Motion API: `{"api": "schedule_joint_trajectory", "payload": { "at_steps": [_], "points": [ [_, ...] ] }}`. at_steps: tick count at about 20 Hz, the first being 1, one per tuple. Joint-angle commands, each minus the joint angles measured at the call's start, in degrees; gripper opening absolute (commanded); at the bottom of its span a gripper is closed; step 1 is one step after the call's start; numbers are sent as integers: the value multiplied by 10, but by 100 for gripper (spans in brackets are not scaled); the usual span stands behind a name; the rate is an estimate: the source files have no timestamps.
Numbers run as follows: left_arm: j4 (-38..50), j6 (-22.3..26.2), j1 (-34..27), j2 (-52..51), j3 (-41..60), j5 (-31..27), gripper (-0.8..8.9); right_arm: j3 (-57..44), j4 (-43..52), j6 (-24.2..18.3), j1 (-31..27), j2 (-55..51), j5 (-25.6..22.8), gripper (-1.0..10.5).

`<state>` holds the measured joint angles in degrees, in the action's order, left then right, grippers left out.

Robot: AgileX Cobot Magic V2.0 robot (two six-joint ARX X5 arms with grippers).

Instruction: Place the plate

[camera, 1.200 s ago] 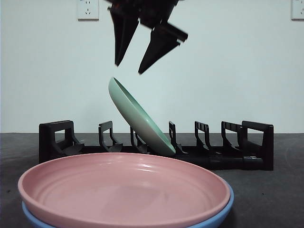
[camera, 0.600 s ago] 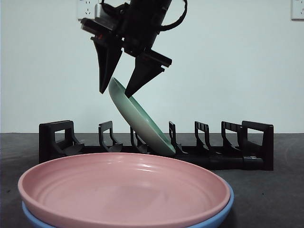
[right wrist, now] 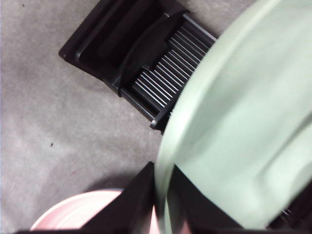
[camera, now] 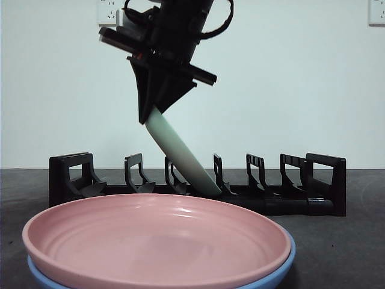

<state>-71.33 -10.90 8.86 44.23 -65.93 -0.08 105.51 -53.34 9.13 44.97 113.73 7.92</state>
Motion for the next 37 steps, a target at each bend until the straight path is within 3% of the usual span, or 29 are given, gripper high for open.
{"api": "schedule_joint_trajectory", "payload": {
  "at_steps": [1, 5, 8, 13, 19, 21, 25, 27, 30, 34, 37],
  "points": [
    [4, 8, 0, 3, -8, -2, 380, 41, -11, -25, 12, 8, 11, 15],
    [4, 10, 0, 3, -8, -2, 380, 89, -40, -57, 25, -13, 11, 15],
    [5, 12, 0, 3, -8, -2, 380, 100, -68, -104, 42, -47, 9, 15],
    [7, 12, 0, 3, -8, -2, 380, 83, -90, -117, 82, -103, -52, 15],
    [19, 12, 0, 3, -8, -2, 379, -84, -16, -117, 156, -203, -181, 15],
    [23, 12, 0, 3, -8, -2, 379, -141, 6, -117, 193, -229, -230, 15],
    [23, 12, 0, 3, -8, -2, 379, -211, -2, -117, 281, -243, -372, 15],
    [22, 12, 0, 3, -8, -1, 379, -234, 5, -117, 325, -243, -406, 15],
    [21, 12, 0, 3, -8, -1, 379, -251, 6, -107, 370, -243, -406, 15],
    [21, 12, 0, 3, -8, -1, 379, -256, -3, -64, 382, -239, -323, 15],
    [21, 14, 0, 3, -8, -1, 379, -256, -25, -52, 376, -222, -291, 15]
  ]
}}
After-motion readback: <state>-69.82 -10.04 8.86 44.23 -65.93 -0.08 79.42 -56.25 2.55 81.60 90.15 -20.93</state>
